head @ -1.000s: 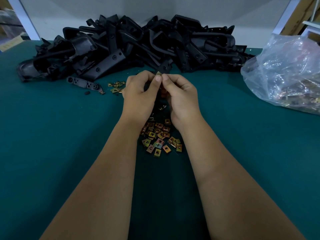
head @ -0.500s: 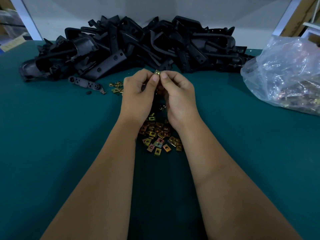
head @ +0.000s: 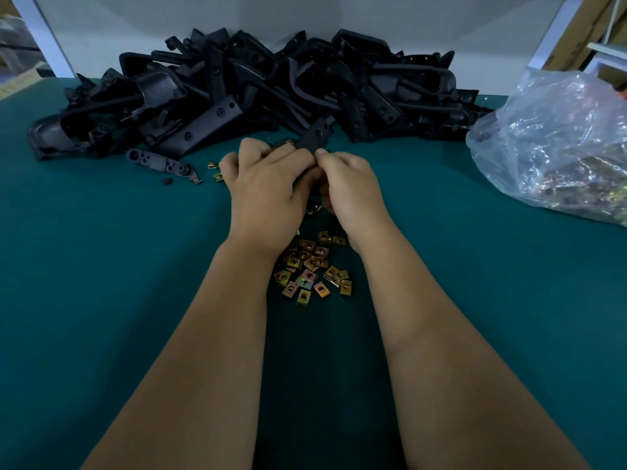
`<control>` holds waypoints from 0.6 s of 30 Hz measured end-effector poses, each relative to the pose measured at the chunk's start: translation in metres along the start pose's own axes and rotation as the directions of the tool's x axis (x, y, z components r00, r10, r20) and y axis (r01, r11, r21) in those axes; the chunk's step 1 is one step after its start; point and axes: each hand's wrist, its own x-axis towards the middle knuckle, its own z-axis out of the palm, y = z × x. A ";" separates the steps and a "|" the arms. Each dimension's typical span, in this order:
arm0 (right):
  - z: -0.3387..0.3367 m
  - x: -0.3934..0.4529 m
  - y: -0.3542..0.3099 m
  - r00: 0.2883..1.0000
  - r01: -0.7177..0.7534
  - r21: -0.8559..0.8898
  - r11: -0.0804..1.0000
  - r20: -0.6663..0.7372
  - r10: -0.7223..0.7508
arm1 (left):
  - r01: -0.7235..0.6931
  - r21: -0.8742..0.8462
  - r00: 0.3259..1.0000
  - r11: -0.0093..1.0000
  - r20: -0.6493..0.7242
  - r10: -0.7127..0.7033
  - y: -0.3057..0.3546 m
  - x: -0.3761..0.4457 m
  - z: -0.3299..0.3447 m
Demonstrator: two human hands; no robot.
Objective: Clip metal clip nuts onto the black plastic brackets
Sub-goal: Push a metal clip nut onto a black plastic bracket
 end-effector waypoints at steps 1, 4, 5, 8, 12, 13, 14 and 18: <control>0.003 0.000 0.000 1.000 -0.009 -0.021 1.000 0.007 0.009 | -0.016 0.016 1.000 1.000 -0.004 0.017 0.001 0.000 0.001; 0.002 0.003 0.002 0.993 -0.049 0.028 0.998 -0.106 0.052 | 0.016 0.037 0.999 0.999 -0.052 -0.014 -0.002 -0.001 -0.002; -0.007 0.007 0.003 0.982 -0.075 0.100 0.992 -0.168 0.091 | 0.067 0.034 0.995 0.997 -0.081 -0.064 -0.006 -0.001 -0.005; -0.041 0.017 0.006 0.962 -0.118 0.266 0.957 -0.209 0.176 | 0.162 0.009 0.982 0.987 -0.096 -0.160 -0.017 -0.003 -0.011; -0.047 0.019 0.016 0.955 -0.134 0.358 0.924 -0.201 0.217 | 0.125 -0.055 0.992 0.991 -0.021 -0.126 -0.013 -0.005 -0.007; -0.044 0.018 0.018 0.959 -0.122 0.339 0.933 -0.202 0.199 | 0.105 -0.082 0.994 0.991 -0.020 -0.107 -0.012 -0.005 -0.007; -0.043 0.017 0.019 0.961 -0.106 0.319 0.942 -0.211 0.180 | 0.084 -0.110 0.996 0.990 -0.015 -0.086 -0.012 -0.006 -0.007; -0.040 0.015 0.019 0.958 -0.062 0.228 0.972 -0.258 0.122 | 0.125 -0.233 0.992 0.964 0.039 -0.119 -0.010 -0.003 -0.008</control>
